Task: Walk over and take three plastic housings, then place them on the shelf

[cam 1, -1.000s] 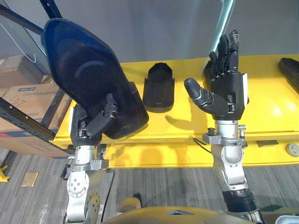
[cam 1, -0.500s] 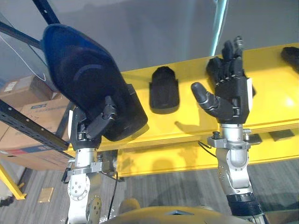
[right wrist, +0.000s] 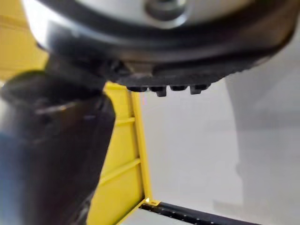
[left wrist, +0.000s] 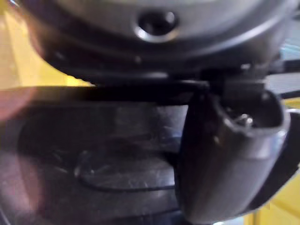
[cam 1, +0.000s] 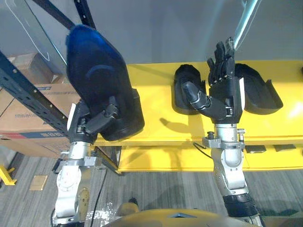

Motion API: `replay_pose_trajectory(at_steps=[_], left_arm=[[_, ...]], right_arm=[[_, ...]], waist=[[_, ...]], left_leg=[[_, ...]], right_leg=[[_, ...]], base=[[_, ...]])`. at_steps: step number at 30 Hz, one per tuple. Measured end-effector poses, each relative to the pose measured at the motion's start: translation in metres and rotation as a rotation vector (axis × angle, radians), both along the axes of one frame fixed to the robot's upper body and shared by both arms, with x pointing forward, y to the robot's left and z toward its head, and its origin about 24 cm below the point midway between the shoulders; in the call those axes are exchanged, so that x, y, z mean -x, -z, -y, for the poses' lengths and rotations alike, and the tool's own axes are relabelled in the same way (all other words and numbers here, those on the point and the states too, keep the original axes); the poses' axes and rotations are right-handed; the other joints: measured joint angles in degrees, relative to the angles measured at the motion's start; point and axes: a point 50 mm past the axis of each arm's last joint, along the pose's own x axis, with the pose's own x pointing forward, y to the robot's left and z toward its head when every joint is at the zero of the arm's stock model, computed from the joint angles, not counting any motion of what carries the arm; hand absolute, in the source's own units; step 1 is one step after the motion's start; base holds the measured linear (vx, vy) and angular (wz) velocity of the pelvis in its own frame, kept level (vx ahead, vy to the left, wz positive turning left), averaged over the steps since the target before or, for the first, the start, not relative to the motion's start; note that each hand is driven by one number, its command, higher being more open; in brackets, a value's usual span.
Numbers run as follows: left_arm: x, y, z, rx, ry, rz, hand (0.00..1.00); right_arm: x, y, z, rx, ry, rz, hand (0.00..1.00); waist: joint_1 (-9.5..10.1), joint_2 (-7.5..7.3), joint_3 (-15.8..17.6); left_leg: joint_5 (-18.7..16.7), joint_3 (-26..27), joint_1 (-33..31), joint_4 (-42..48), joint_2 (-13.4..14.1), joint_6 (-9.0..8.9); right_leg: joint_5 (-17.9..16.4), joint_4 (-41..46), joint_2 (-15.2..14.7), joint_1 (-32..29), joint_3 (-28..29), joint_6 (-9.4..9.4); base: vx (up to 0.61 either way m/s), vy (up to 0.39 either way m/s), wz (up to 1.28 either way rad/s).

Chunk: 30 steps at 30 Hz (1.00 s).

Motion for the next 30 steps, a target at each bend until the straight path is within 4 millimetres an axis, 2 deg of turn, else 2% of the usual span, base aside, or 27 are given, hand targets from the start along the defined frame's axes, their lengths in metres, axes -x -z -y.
replay_pose_trajectory(at_steps=[3, 6, 10, 12, 14, 21, 23, 26, 30], left_arm=[[-0.001, 0.002, 0.001, -0.016, -0.009, -0.021, 0.0], [-0.011, 0.002, 0.003, -0.028, -0.017, -0.055, 0.0], [-0.036, 0.009, -0.003, -0.026, -0.067, -0.121, 0.0], [-0.042, 0.018, -0.017, -0.006, -0.144, -0.176, 0.0], [-0.047, 0.017, -0.026, 0.016, -0.193, -0.183, 0.0], [-0.079, 0.013, -0.067, -0.006, -0.274, -0.28, 0.0], [-0.086, 0.014, -0.076, -0.002, -0.289, -0.316, 0.0], [-0.095, 0.014, -0.091, -0.002, -0.281, -0.371, 0.0], [-0.104, 0.015, -0.1, 0.001, -0.261, -0.436, 0.0]], right_arm=[[-0.002, 0.003, 0.002, 0.029, -0.001, -0.031, 1.0], [-0.002, 0.003, 0.007, 0.046, 0.004, -0.044, 1.0], [0.001, 0.013, 0.01, 0.032, -0.012, -0.109, 1.0], [0.002, 0.02, 0.008, 0.054, -0.036, -0.154, 1.0], [0.005, 0.025, 0.009, 0.063, -0.043, -0.183, 1.0], [0.007, 0.031, 0.009, 0.147, -0.105, -0.232, 1.0], [0.008, 0.032, 0.006, 0.162, -0.124, -0.242, 1.0], [0.008, 0.034, 0.0, 0.174, -0.161, -0.257, 1.0], [0.011, 0.031, -0.007, 0.179, -0.197, -0.255, 1.0]], waist=[[-0.21, 0.6, -0.3], [-1.61, 0.61, -0.3], [-1.96, 0.68, -0.2], [-2.98, 0.91, -0.1], [-3.13, 1.11, 0.0], [-3.66, 4.4, 0.8], [-4.06, 4.92, 0.8], [-4.77, 5.2, 0.8], [-4.75, 5.64, 1.1]], left_leg=[[1.2, 1.6, 1.3, -2.4, 1.1, -0.78], [1.6, 2.2, 1.2, -2.9, 1.6, -0.97], [2.0, 3.1, 1.3, -3.5, 1.5, -0.88], [2.0, 3.6, 1.3, -3.5, 1.5, -0.87], [2.0, 4.1, 1.6, -3.5, 1.5, -0.87], [2.2, 5.3, 2.0, -3.5, 1.5, -0.71], [2.2, 5.3, 2.0, -3.5, 1.5, -0.66], [2.2, 5.5, 2.2, -3.5, 1.5, -0.6], [2.2, 6.4, 2.8, -3.5, 1.4, -0.57]], right_leg=[[0.4, -0.7, 1.5, -0.7, 1.6, -0.31], [0.6, -0.7, 2.0, -1.7, 2.4, -0.42], [0.8, -0.7, 2.1, -2.4, 2.9, -0.42], [0.9, -0.7, 2.1, -2.9, 3.9, -0.35], [0.9, -0.7, 2.1, -3.0, 4.4, -0.36], [1.2, -0.6, 2.2, -3.7, 5.9, -0.48], [1.2, -0.5, 2.2, -3.7, 5.9, -0.48], [1.2, -0.4, 2.2, -3.8, 6.2, -0.48], [1.2, -0.3, 2.2, -3.9, 7.3, -0.47]], base=[[-0.02, -0.066, -0.33], [-0.02, -0.031, -0.12], [-0.01, 0.007, -0.08], [-0.01, 0.01, -0.13], [0.0, 0.01, -0.14], [-0.03, 0.007, -0.1], [0.0, 0.0, 0.0], [0.0, 0.005, -0.03], [0.0, 0.012, -0.12]])
